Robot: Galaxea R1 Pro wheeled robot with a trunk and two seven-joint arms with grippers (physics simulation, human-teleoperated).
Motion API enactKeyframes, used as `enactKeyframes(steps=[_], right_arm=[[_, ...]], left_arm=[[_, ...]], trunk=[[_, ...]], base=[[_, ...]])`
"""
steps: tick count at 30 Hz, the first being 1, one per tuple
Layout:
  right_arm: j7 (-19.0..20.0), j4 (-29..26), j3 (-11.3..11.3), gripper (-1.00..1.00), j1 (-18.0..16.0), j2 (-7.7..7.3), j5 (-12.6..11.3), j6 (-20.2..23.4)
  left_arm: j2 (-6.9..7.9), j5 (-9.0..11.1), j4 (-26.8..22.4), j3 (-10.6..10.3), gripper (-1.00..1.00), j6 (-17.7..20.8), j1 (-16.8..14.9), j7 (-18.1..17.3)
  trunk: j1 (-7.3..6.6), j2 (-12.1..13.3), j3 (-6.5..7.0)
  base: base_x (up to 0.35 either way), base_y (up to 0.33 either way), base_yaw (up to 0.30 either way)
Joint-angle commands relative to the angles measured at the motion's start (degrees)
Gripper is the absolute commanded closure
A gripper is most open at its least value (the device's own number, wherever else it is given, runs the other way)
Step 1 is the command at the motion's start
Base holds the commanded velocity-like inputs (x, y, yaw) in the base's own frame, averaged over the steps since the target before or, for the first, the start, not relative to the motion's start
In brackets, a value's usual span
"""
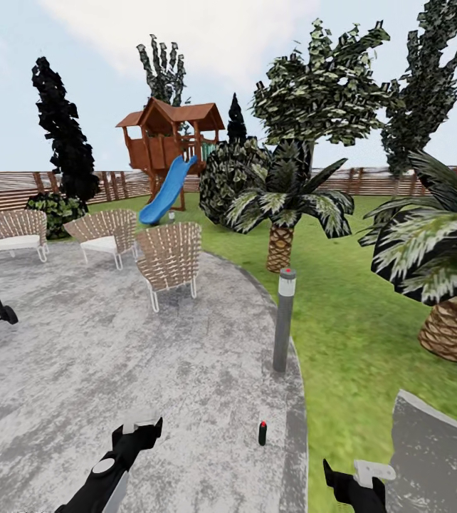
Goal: Pick up the pesticide atomizer in the garden and spray insectifuge to fully cover both potted plants in the garden.
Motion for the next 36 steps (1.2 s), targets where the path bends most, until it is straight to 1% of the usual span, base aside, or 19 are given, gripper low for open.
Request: enactKeyframes(steps=[1,7,19,28,36], right_arm=[[0.0,0.0,0.1,-1.00,0.0,-0.05,-0.6,-0.2],[0.0,-0.3,0.3,-1.00,0.0,-0.08,-0.6,-0.2],[0.1,-0.4,0.3,-1.00,0.0,-0.12,-0.5,-0.2],[0.0,-0.4,0.0,-1.00,0.0,-0.19,-0.6,-0.2],[0.0,-0.3,-0.1,-1.00,0.0,-0.37,-0.6,-0.2]], left_arm=[[-0.03,0.5,0.0,0.0,-1.00,-0.1,0.0,0.1],[-0.03,0.5,0.0,0.0,-1.00,-0.1,0.0,0.1],[-0.03,0.5,0.0,0.0,-1.00,-0.1,0.0,0.1],[-0.17,0.5,0.0,-0.2,-1.00,-0.2,0.0,0.0],[-0.21,0.6,0.0,-0.2,-1.00,-0.1,0.0,0.0]], trunk=[[0.01,0.0,-0.10],[0.01,0.0,-0.25],[0.01,0.0,-0.30],[0.01,0.0,-0.30],[0.01,0.0,-0.30]], base=[[0.148,-0.299,0.175],[0.151,-0.300,0.102],[0.155,-0.301,0.013],[0.054,-0.337,0.007],[0.004,-0.349,0.194]])
